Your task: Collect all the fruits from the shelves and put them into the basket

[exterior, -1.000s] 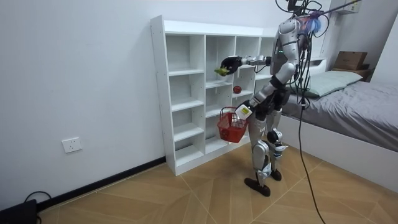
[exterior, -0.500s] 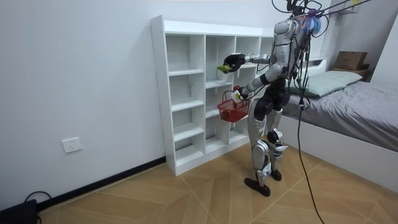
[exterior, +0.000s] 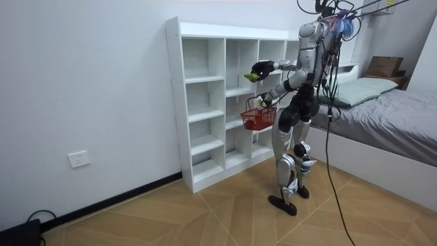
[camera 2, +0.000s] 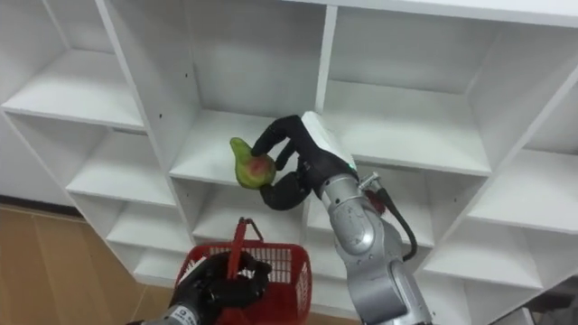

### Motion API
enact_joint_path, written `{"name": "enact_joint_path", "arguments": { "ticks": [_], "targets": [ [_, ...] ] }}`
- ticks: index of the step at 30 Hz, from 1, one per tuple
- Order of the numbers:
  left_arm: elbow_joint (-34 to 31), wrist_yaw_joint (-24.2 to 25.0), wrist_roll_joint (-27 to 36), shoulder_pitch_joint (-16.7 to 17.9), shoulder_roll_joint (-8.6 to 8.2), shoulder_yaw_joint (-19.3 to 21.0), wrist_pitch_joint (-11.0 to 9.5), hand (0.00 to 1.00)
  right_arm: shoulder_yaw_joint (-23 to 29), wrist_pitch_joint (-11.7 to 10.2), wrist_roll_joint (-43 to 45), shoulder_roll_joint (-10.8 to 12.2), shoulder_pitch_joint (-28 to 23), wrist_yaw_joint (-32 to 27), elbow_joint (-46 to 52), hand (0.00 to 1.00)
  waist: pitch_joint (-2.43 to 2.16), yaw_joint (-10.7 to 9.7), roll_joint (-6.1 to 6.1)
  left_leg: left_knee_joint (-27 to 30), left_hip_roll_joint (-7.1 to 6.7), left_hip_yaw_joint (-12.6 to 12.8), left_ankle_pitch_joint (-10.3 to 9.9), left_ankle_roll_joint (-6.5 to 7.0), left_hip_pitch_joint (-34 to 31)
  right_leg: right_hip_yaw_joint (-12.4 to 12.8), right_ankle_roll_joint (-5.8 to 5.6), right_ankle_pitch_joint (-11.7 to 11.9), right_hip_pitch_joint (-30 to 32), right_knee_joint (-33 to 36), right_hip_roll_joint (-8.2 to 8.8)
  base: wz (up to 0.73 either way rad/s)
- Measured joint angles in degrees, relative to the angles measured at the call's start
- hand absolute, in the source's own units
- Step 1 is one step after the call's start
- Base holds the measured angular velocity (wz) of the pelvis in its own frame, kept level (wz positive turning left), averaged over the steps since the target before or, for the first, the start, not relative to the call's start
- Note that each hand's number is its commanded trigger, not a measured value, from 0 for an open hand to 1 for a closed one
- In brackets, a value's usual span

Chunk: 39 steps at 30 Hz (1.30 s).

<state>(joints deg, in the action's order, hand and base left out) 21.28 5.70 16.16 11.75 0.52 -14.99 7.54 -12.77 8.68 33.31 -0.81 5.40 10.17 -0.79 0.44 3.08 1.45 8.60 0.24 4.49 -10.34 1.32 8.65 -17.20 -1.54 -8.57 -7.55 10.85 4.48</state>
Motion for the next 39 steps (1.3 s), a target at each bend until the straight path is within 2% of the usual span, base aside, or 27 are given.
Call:
{"name": "enact_joint_path", "arguments": {
  "ticks": [5,21,26,28,32,37,39],
  "targets": [
    [-0.6,0.0,0.0,0.0,0.18,0.0,0.0,1.00,0.3,0.2,0.0,0.1,0.0,0.7,0.0,1.00,-0.15,-1.2,-0.22,0.0,0.01,0.1,0.0,-0.01,0.0,0.1,0.07,0.0,0.1,0.0,-0.08,-0.01],
    [-0.7,0.1,0.2,0.0,0.99,1.4,0.0,1.00,0.6,0.1,0.2,-0.4,-1.2,1.1,1.2,1.00,-0.16,-1.4,0.11,-0.2,0.21,1.1,-0.1,-0.16,-0.1,1.3,0.23,0.1,0.8,-0.1,-0.52,-0.03],
    [-0.7,0.5,1.2,0.0,1.64,1.4,0.0,1.00,0.7,0.1,-0.8,-1.6,-2.2,1.1,1.7,1.00,-0.25,-1.3,0.87,-0.4,0.23,1.6,-0.1,-0.16,-0.3,1.7,0.24,0.2,1.5,-0.1,-0.57,-0.05],
    [-1.0,0.8,2.4,-0.1,2.38,1.4,0.0,1.00,0.6,0.1,-1.6,-1.9,-2.3,1.2,1.7,1.00,-0.18,-1.4,1.15,-0.4,0.26,1.8,-0.1,-0.16,-0.3,2.0,0.26,0.2,1.8,-0.1,-0.63,-0.05],
    [-1.0,0.9,2.4,-0.3,3.00,1.9,0.0,1.00,0.6,0.0,-1.7,-2.0,-3.0,1.3,1.7,1.00,-0.17,-1.6,1.12,-0.8,0.35,1.8,-0.1,-0.18,-0.4,2.1,0.25,0.2,1.9,-0.1,-0.66,-0.01],
    [-1.1,0.9,2.4,-1.2,2.95,1.9,0.0,1.00,0.6,0.1,-1.7,-3.0,-4.0,1.3,1.7,1.00,0.02,-1.5,0.82,-1.0,0.34,2.2,-0.1,-0.19,-0.5,2.8,0.25,0.2,2.1,-0.1,-0.75,-0.03],
    [-1.2,0.9,2.4,-1.5,2.80,2.0,0.0,1.00,0.7,0.1,-1.6,-3.2,-4.3,1.3,1.7,1.00,-0.06,-1.6,0.68,-1.1,0.40,2.5,-0.1,-0.20,-0.9,3.0,0.25,0.2,2.7,0.0,-0.80,-0.08]
  ]
}}
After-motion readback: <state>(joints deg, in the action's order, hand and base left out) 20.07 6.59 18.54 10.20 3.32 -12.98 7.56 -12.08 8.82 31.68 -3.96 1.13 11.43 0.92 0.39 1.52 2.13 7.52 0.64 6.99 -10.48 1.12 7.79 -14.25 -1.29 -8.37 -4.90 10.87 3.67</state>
